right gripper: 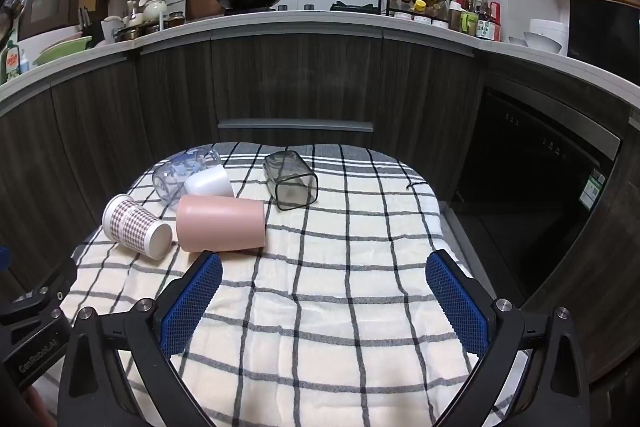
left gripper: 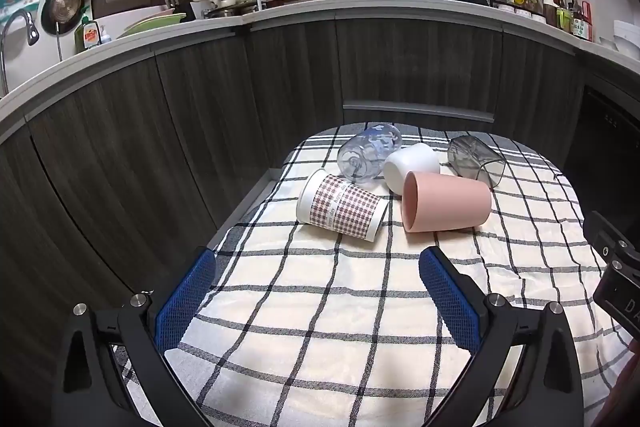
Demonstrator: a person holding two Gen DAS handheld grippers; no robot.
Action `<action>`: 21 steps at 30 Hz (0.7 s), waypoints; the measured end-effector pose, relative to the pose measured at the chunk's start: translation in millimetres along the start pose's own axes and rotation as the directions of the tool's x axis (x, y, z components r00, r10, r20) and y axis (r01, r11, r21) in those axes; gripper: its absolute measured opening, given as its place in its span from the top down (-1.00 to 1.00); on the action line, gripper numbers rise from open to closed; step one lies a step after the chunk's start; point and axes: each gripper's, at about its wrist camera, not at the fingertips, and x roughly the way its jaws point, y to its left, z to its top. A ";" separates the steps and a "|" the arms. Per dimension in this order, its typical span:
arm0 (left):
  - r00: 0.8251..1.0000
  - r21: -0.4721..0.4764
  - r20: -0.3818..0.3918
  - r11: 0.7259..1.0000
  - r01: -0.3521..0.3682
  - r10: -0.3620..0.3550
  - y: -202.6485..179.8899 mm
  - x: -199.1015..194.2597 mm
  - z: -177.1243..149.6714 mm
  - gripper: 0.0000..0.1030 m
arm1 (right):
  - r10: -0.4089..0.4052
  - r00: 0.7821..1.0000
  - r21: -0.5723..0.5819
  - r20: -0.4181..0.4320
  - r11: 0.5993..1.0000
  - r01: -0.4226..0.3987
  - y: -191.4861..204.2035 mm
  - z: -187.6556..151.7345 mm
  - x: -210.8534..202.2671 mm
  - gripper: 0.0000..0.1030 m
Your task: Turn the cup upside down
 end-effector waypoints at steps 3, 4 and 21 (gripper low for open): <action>1.000 0.001 0.003 1.000 0.000 0.000 -0.2 0.0 -0.3 -1.00 | 0.002 1.000 -0.001 -0.002 1.000 -0.002 -0.6 -0.1 0.5 -0.98; 1.000 0.001 0.003 1.000 0.000 0.000 -0.3 0.2 -0.4 -1.00 | 0.002 1.000 -0.001 -0.002 1.000 -0.002 -1.0 0.0 0.5 -0.98; 1.000 0.001 0.002 1.000 -0.001 0.001 -0.3 0.5 -0.5 -1.00 | 0.004 1.000 0.002 -0.006 1.000 -0.004 -0.9 -0.7 1.7 -0.98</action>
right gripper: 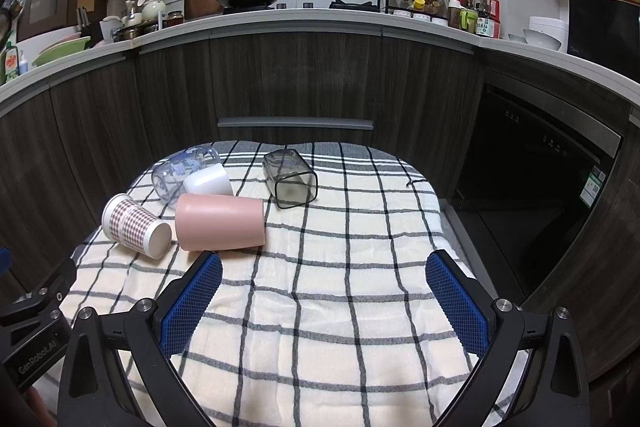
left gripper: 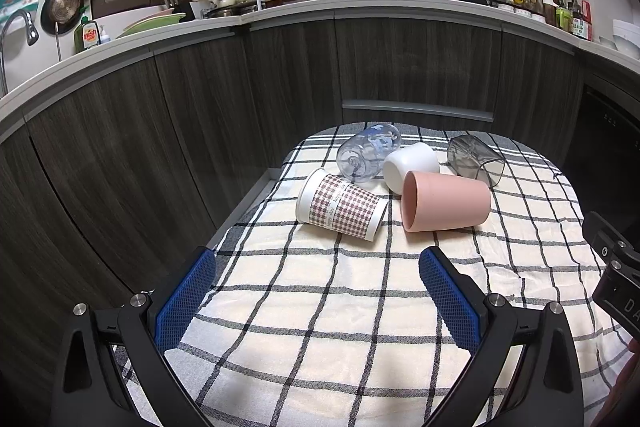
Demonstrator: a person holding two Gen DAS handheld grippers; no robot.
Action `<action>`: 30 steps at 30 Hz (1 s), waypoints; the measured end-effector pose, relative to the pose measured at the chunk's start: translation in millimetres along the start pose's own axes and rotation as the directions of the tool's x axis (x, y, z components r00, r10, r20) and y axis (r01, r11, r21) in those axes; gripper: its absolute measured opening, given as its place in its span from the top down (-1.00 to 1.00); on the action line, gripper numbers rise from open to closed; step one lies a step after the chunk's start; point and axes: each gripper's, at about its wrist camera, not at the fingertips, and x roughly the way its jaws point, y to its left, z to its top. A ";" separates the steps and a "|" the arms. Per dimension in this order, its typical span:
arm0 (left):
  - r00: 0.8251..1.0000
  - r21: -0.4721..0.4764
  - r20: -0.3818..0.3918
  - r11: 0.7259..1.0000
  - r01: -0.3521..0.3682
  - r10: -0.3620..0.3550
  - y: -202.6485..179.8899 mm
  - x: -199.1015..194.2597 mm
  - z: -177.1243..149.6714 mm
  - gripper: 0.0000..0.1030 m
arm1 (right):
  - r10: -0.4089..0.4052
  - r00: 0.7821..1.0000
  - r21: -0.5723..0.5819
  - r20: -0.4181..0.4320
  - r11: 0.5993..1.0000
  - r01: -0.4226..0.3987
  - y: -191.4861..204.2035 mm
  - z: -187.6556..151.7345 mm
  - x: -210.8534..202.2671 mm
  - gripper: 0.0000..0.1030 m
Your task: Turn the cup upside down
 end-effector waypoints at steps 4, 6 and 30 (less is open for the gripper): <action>1.000 -0.001 -0.001 1.000 -0.003 0.003 -0.6 -0.9 -2.4 -1.00 | 0.001 1.000 0.000 -0.001 1.000 -0.001 -0.5 0.2 -0.1 -0.98; 1.000 -0.001 -0.002 1.000 -0.006 0.006 -4.1 1.1 -4.9 -1.00 | 0.002 1.000 0.000 -0.001 1.000 -0.002 -0.5 0.3 -0.1 -0.98; 0.998 -0.062 0.044 0.997 -0.034 0.037 13.7 -0.3 1.8 -1.00 | 0.047 0.999 -0.068 -0.018 0.997 -0.049 21.7 1.4 3.6 -0.98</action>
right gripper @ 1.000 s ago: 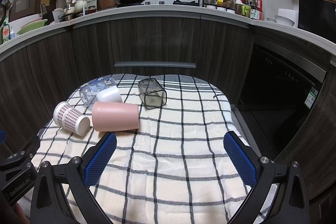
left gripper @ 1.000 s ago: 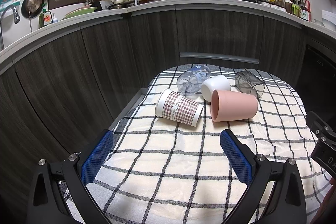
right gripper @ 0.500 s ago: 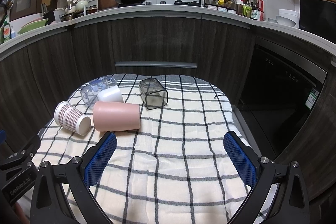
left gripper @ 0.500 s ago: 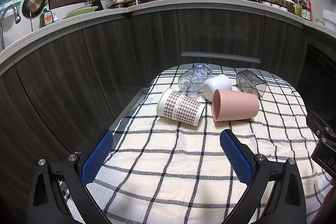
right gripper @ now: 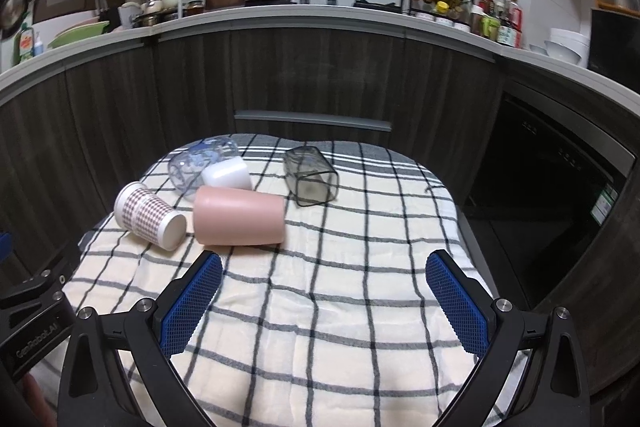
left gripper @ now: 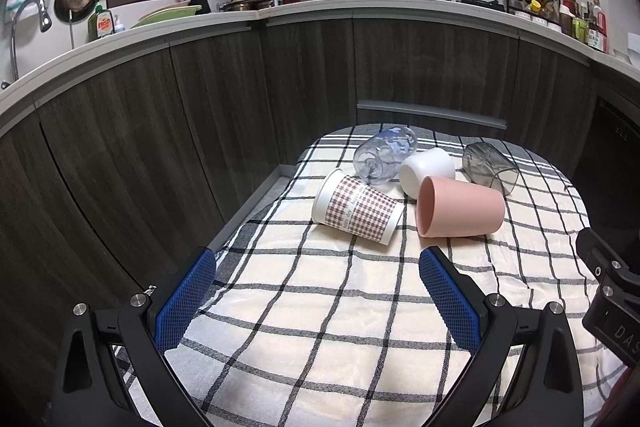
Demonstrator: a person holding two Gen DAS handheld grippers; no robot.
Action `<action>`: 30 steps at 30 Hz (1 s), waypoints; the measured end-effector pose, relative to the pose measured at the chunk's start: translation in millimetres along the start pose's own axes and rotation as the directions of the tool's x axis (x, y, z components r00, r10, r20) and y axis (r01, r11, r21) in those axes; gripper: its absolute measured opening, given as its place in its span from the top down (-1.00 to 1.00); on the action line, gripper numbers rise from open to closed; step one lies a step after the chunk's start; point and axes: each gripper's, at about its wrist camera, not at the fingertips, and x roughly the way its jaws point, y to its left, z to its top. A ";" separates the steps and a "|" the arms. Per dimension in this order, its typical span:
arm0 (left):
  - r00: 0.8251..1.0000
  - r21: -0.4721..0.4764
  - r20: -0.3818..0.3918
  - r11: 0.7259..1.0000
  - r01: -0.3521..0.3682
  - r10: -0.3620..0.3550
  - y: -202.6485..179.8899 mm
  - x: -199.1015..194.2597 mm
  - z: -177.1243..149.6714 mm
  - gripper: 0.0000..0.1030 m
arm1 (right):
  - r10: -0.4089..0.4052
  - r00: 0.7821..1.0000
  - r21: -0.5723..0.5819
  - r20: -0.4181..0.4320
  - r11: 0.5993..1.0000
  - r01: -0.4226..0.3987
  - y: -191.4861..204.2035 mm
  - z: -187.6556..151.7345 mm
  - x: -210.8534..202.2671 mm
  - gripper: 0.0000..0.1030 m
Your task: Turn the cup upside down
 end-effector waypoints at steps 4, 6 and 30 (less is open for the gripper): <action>0.999 -0.007 -0.006 0.999 -0.044 0.044 3.2 0.7 1.7 -1.00 | 0.033 0.999 -0.051 -0.001 0.998 -0.033 10.2 6.8 1.4 -0.98; 0.997 -0.027 -0.018 0.997 -0.072 0.072 6.2 1.8 3.3 -1.00 | 0.056 0.998 -0.087 -0.007 0.995 -0.056 17.5 11.7 4.2 -0.98; 0.956 -0.178 -0.275 0.971 -0.158 0.105 29.4 52.1 7.4 -1.00 | 0.266 0.876 -0.508 -0.401 0.732 -0.455 153.9 84.9 117.4 -0.91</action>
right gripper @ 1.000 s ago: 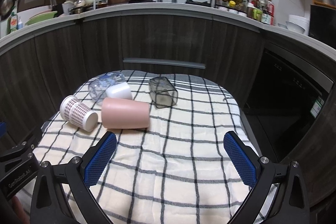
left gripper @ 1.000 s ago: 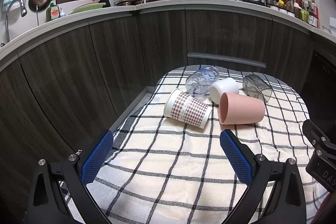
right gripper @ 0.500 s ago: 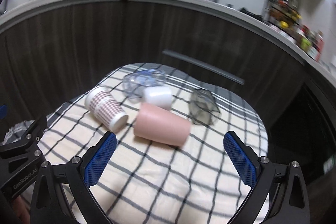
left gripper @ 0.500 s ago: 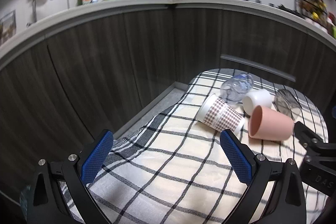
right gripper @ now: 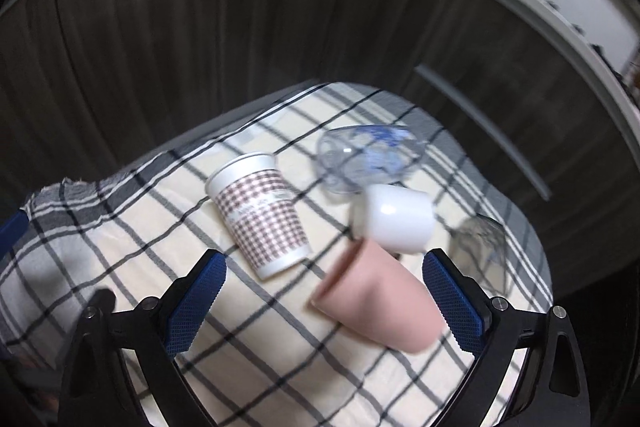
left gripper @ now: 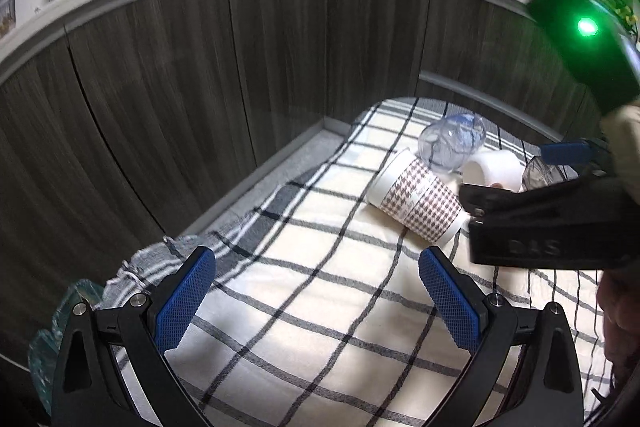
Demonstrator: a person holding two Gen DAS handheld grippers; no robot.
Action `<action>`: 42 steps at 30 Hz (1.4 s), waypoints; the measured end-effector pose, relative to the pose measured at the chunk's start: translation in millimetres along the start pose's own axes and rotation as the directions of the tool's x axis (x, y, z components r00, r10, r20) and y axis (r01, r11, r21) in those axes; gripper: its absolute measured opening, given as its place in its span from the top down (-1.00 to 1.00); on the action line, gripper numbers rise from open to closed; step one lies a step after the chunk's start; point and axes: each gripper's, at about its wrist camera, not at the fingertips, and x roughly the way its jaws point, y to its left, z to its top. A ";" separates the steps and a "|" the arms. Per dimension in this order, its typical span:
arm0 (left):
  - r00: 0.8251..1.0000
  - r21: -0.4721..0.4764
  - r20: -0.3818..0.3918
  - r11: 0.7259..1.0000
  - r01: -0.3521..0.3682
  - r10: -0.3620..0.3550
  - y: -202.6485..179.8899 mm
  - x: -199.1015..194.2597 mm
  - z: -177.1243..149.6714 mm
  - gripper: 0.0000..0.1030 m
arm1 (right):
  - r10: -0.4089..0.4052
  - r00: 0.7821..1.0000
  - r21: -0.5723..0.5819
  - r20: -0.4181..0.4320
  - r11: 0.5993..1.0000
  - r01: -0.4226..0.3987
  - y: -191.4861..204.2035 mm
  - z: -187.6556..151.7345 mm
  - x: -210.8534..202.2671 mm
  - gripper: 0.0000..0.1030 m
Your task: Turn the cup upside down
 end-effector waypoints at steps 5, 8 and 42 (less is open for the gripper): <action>0.997 -0.039 -0.071 0.999 -0.001 -0.002 5.7 19.0 2.6 -1.00 | 0.041 0.997 -0.080 -0.071 0.996 -0.047 15.4 16.9 30.3 -0.89; 0.996 -0.049 -0.092 0.999 -0.014 0.009 10.1 33.4 4.6 -1.00 | 0.056 0.992 -0.104 -0.114 0.992 -0.068 21.8 25.6 47.2 -0.81; 0.993 -0.056 0.012 0.992 0.115 -0.115 35.3 11.2 5.6 -1.00 | 0.204 0.970 0.514 -0.136 0.851 -0.107 -35.4 -45.3 13.4 -0.26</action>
